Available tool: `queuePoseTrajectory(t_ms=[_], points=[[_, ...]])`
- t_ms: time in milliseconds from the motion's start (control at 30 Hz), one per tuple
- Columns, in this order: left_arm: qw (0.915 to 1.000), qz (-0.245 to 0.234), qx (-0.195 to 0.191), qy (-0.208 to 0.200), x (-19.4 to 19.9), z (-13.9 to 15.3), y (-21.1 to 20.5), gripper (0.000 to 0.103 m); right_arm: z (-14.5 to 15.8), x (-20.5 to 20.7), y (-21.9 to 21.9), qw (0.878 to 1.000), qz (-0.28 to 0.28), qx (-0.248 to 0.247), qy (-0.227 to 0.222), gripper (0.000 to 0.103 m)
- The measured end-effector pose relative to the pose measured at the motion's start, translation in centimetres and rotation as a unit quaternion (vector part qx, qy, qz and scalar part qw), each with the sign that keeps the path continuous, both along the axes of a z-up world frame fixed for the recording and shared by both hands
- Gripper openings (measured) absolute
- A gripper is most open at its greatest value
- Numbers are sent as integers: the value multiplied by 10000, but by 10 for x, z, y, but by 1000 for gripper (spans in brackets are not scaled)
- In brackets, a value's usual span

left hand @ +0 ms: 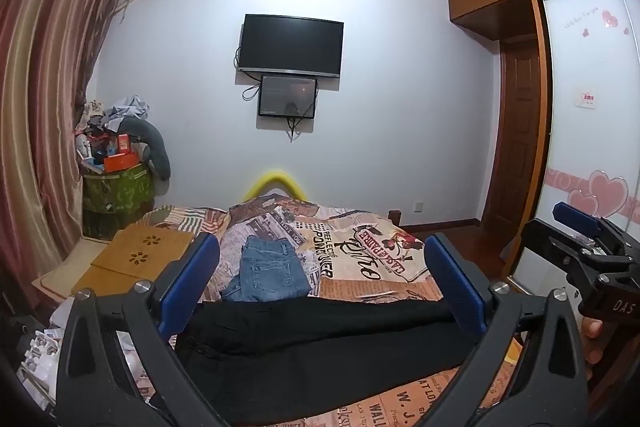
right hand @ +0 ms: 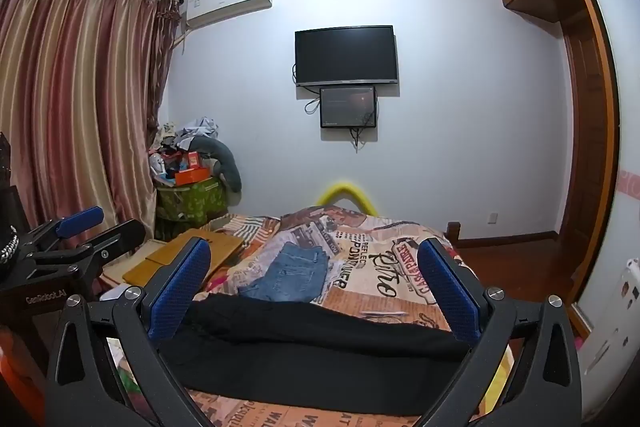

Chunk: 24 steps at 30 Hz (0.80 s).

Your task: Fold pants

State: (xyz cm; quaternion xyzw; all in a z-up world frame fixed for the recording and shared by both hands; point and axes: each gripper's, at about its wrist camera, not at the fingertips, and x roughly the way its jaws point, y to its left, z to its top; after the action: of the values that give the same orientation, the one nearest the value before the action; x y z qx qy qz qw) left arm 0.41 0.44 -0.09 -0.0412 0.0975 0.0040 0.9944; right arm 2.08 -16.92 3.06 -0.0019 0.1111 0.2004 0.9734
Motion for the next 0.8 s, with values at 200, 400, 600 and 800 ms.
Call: queuePoseTrajectory(t_ms=[200,400,600,800], points=[[10000,4,20,3,1,0,0,103,0,1,-1,10000,-9,-1,6,103],[10000,4,31,4,1,0,-1,103,-1,0,-1,10000,-12,1,7,103],[10000,-18,23,8,2,0,0,103,0,1,-1,10000,-8,0,11,103],[10000,-35,38,-2,1,1,-1,103,-1,1,-1,10000,-23,4,5,103]])
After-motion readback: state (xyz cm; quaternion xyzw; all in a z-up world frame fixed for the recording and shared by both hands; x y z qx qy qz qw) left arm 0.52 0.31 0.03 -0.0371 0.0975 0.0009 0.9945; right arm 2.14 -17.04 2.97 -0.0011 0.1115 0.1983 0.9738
